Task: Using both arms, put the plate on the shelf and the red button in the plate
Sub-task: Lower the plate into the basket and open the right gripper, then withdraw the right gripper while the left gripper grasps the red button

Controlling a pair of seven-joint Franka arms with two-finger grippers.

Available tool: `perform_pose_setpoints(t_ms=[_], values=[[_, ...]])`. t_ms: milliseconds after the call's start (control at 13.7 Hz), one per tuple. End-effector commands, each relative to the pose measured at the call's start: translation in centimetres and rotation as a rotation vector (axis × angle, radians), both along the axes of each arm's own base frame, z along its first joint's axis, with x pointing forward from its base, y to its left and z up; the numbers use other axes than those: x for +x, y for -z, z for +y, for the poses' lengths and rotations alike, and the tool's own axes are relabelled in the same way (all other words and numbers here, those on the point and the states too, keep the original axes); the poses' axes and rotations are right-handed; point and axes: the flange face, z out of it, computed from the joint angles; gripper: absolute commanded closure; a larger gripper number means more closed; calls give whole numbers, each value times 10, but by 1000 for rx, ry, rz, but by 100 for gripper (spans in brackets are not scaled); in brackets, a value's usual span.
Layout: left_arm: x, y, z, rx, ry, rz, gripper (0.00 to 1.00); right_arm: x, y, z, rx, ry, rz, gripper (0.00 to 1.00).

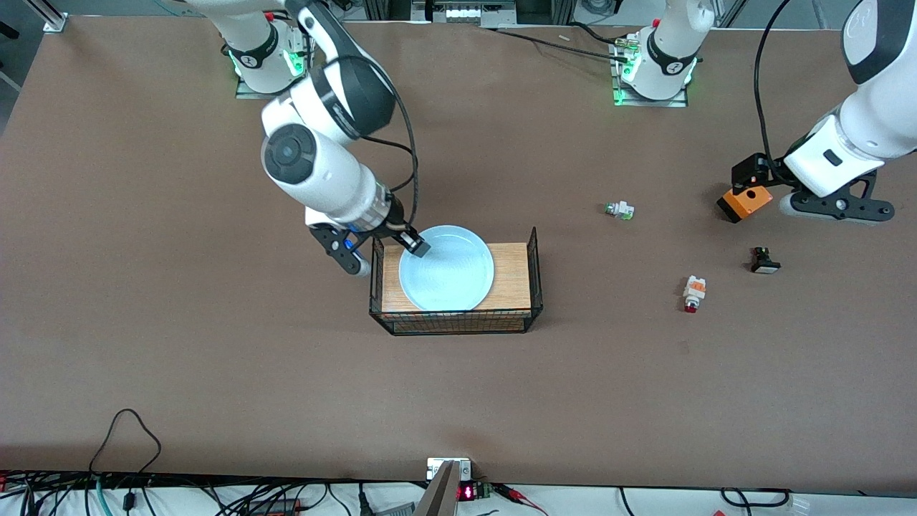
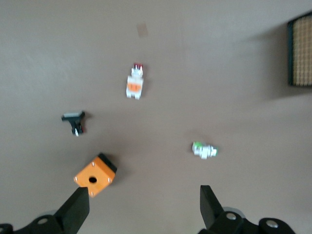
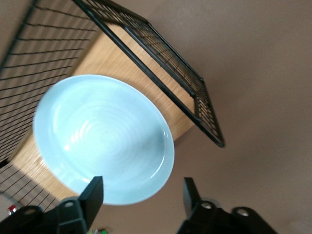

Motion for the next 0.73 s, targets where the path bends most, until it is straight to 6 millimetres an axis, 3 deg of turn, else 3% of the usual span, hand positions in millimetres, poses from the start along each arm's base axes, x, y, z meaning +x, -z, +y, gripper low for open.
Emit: perform_pose_setpoints(t_ms=[0, 146, 292, 438, 656], values=[[10, 35, 4, 43, 18, 89, 0, -5, -54, -37, -9, -111, -45, 0], [25, 67, 10, 113, 76, 102, 0, -2, -74, -72, -59, -235, -75, 0], [47, 106, 9, 101, 195, 81, 0, 9, -83, -123, -80, -360, -78, 0], [64, 145, 15, 81, 288, 24, 0, 24, -82, -180, -147, -459, -79, 0], [65, 202, 24, 69, 320, -76, 0, 42, -78, -251, -229, -555, -85, 0]])
